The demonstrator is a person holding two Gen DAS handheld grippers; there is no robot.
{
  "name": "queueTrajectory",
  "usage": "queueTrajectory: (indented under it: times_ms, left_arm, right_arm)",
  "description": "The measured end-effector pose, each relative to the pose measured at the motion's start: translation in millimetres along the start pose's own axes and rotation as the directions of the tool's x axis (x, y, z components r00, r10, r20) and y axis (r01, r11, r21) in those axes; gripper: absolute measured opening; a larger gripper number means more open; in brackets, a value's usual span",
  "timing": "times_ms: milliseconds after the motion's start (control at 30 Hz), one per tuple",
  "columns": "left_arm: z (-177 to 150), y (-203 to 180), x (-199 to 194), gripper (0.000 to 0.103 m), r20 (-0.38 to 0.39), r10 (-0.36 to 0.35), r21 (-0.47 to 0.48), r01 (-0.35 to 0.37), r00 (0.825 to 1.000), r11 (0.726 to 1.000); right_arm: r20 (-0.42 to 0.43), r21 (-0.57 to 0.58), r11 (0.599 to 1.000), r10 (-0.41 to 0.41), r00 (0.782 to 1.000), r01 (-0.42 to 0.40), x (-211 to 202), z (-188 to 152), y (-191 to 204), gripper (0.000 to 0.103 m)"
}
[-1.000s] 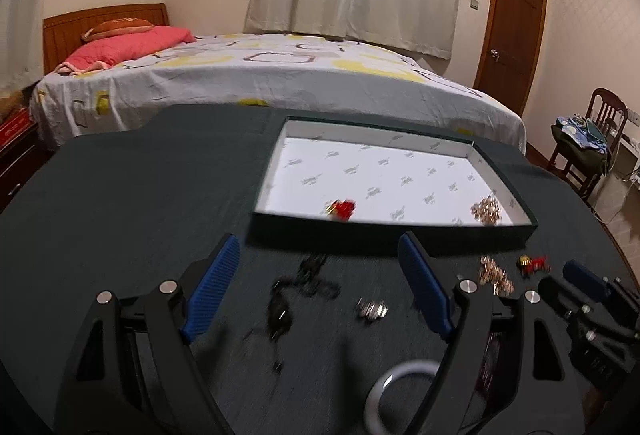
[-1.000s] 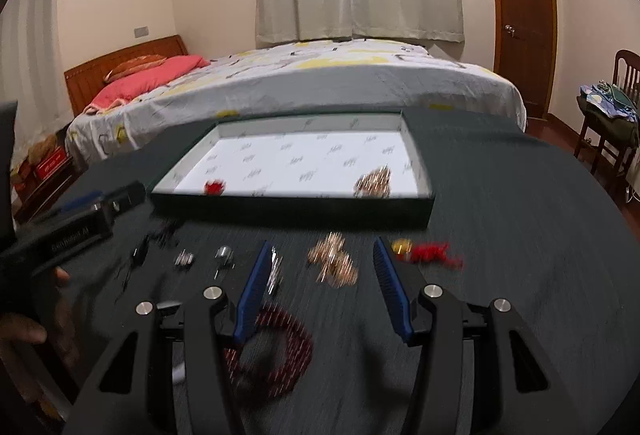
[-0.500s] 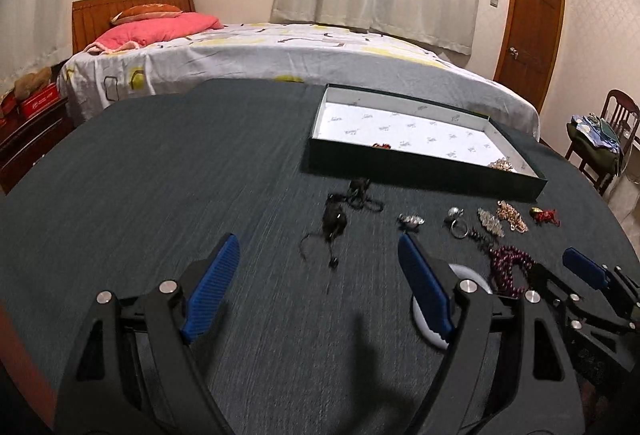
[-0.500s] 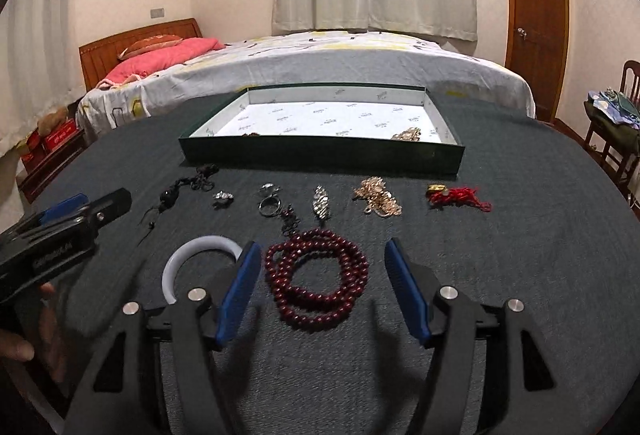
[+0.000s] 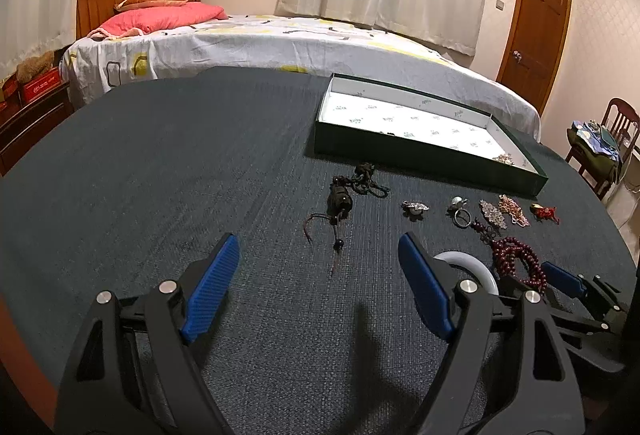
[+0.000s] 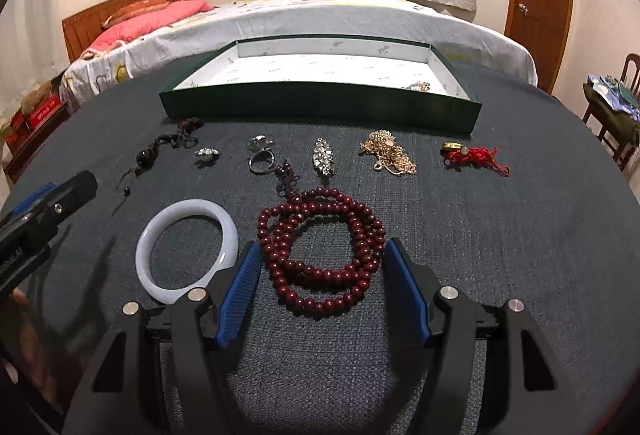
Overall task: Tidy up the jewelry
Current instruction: 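Grasp the dark red bead strand with the right tool while the left tool grasps the white bangle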
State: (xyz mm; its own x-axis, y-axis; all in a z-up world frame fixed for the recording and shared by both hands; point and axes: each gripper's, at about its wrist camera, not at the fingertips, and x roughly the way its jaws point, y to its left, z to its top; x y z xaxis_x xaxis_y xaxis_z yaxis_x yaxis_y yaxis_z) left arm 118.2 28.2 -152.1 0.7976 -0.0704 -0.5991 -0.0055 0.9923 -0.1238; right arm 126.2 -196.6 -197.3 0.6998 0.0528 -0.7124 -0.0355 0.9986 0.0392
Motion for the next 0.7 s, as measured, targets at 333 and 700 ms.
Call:
queueTrajectory:
  times_ms: [333,700]
  left_arm:
    - [-1.9,-5.1,2.3,0.081,-0.015,-0.017,0.005,0.017,1.000,1.000]
    - [-7.3,-35.6,0.3,0.081,-0.044,-0.077,0.025,0.078,0.996,0.997]
  right_arm:
    - [0.010,0.009,0.999,0.043,0.999,-0.043,-3.1,0.7,-7.0,0.023]
    - [0.051,0.042,0.997,0.067,0.996,-0.069,-20.2,3.8,-30.4,0.012]
